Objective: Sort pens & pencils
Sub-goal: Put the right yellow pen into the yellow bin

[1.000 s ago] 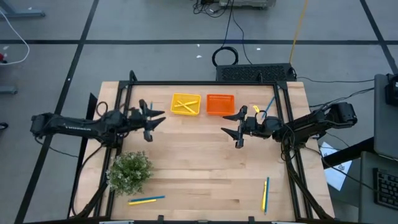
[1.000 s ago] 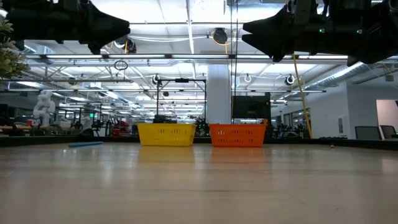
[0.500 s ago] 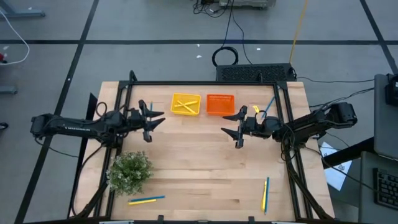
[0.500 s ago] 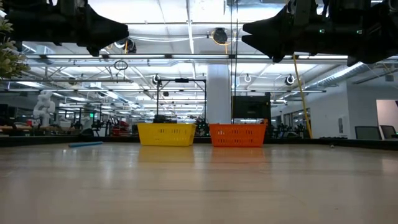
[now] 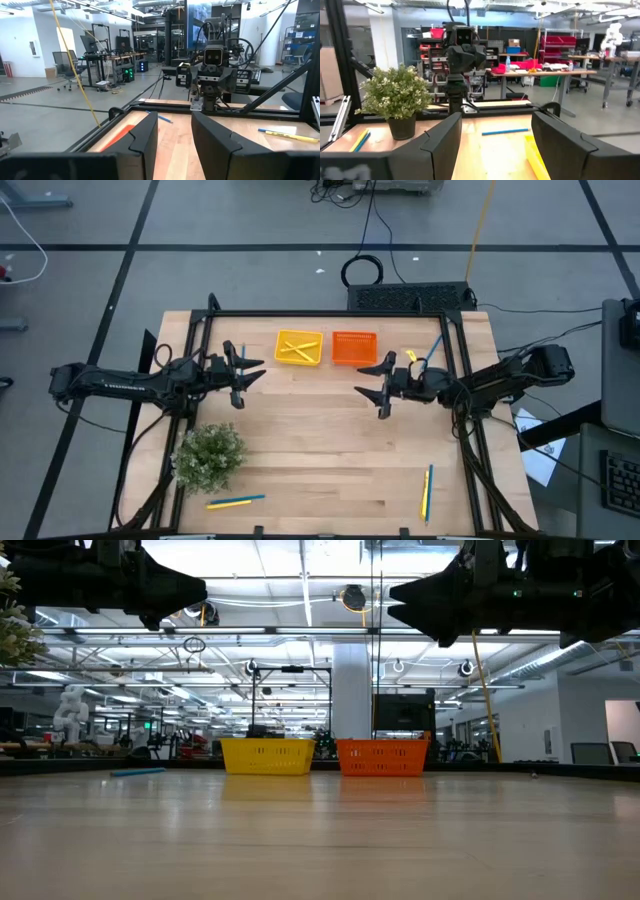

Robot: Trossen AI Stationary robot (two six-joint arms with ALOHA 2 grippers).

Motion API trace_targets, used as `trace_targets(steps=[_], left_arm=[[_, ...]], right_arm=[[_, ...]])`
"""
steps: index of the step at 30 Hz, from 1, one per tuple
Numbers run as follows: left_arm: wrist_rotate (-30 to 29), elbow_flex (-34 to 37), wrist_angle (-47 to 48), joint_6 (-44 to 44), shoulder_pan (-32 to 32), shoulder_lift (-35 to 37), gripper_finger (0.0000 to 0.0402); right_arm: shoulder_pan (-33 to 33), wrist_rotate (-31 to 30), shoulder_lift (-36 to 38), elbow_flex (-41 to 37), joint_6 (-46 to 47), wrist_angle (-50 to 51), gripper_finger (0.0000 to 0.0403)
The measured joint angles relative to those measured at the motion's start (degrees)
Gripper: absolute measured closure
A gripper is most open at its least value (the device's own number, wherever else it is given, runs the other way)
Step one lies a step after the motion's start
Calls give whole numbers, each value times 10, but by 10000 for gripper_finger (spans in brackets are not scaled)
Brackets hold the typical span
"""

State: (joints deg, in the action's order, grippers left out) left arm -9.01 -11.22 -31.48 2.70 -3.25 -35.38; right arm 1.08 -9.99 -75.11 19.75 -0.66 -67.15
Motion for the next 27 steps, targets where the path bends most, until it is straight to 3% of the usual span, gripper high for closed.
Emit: trace_targets(steps=[6,27], left_arm=[[0,0,0,0,0,0,279],[0,0,0,-2,0,0,279]], right_arm=[[0,-38,0,0,7,23,172],[0,-35,0,0,73,31,172]])
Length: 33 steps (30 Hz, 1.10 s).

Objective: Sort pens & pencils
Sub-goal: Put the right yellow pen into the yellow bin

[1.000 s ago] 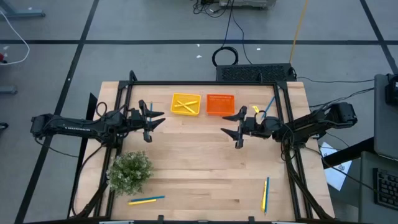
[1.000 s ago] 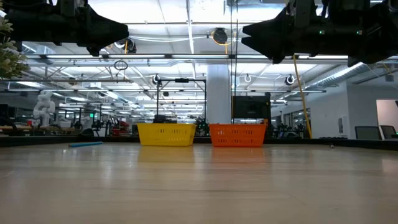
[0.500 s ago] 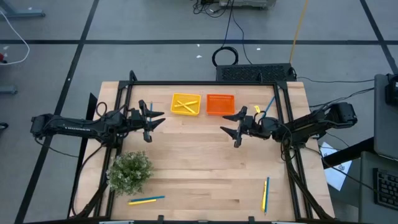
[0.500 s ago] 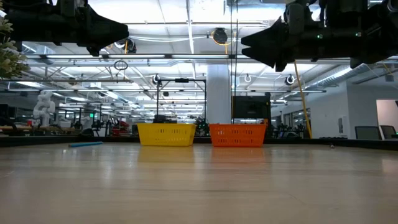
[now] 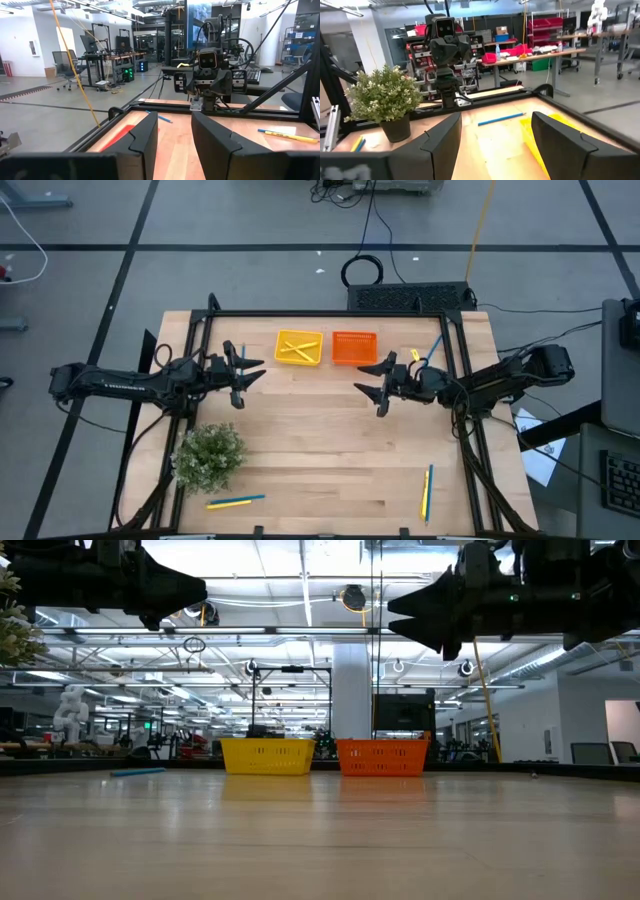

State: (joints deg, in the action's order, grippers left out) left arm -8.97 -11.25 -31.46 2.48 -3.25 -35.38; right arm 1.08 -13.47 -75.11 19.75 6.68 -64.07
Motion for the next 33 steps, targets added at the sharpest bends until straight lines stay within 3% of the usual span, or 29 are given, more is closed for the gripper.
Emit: trace_targets(steps=[5,12,16,19,27,33], left_arm=[[0,0,0,0,0,0,279],[0,0,3,0,0,-2,279],[0,0,5,2,0,-2,279],[0,0,5,2,0,-2,279],[0,0,5,3,0,-2,279],[0,0,5,12,0,-2,279]], right_arm=[[13,41,8,45,56,113,172],[105,48,6,218,158,575,172],[186,48,4,296,308,814,172],[253,67,4,324,466,935,172],[429,151,-21,331,907,1011,172],[491,270,-77,334,1129,1003,172]])
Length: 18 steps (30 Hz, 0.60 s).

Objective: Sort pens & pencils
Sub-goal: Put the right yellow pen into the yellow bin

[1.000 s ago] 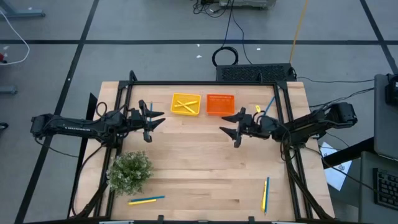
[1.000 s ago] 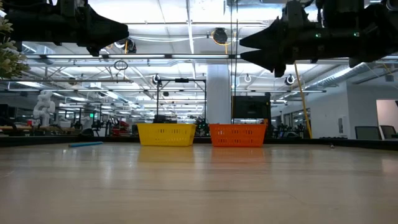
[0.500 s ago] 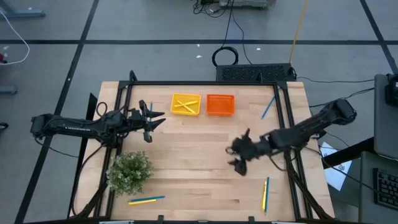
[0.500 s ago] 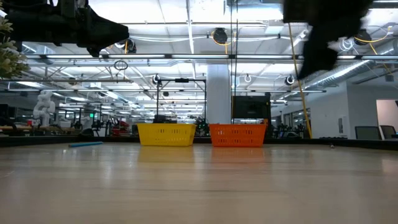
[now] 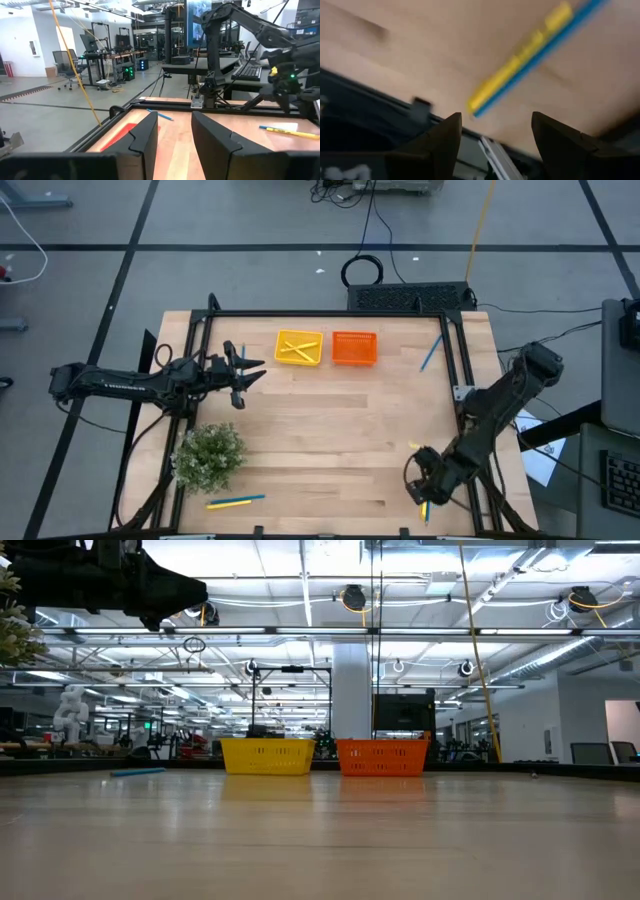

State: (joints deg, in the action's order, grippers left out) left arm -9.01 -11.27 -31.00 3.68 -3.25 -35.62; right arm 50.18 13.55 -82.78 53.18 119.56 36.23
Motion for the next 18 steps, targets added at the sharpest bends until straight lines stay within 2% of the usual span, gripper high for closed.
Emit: trace_targets(steps=[8,13,18], left_arm=[[0,0,2,10,0,0,279],[0,0,8,11,0,0,279],[0,0,9,11,0,0,279]], right_arm=[[24,17,-89,61,85,50,174],[28,17,-157,111,90,71,193],[28,14,-197,121,89,68,215]])
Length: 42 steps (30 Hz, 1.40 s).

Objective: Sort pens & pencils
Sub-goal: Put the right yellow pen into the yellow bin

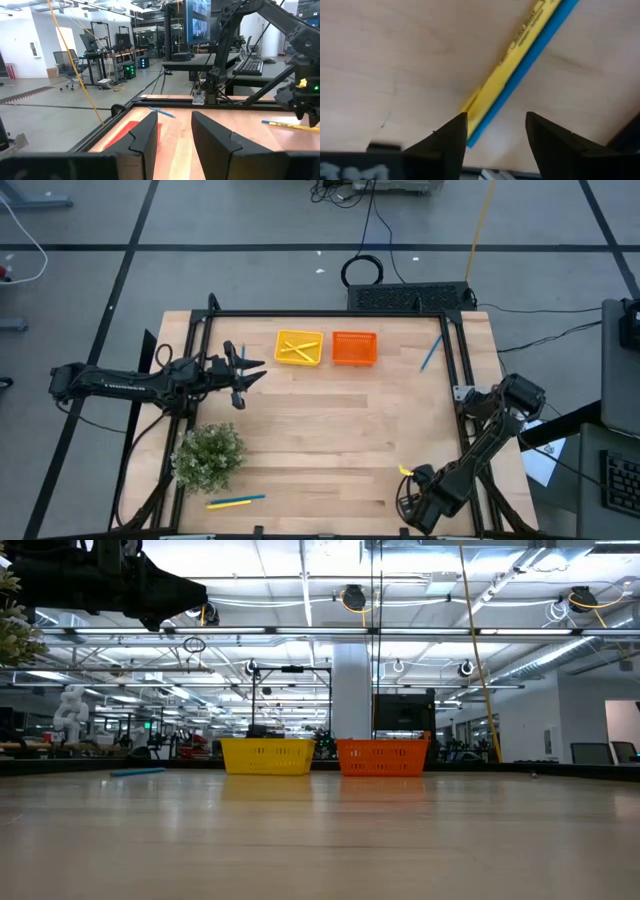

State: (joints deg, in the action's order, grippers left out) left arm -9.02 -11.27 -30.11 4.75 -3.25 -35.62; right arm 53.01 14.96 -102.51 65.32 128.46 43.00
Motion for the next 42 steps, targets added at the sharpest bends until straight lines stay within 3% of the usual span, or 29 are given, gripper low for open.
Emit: trace_targets(steps=[13,42], left_arm=[[0,0,4,-8,0,0,279],[0,0,18,-8,0,0,279]], right_arm=[[0,-16,-10,-11,7,7,243],[-15,-47,14,-16,-65,12,243]])
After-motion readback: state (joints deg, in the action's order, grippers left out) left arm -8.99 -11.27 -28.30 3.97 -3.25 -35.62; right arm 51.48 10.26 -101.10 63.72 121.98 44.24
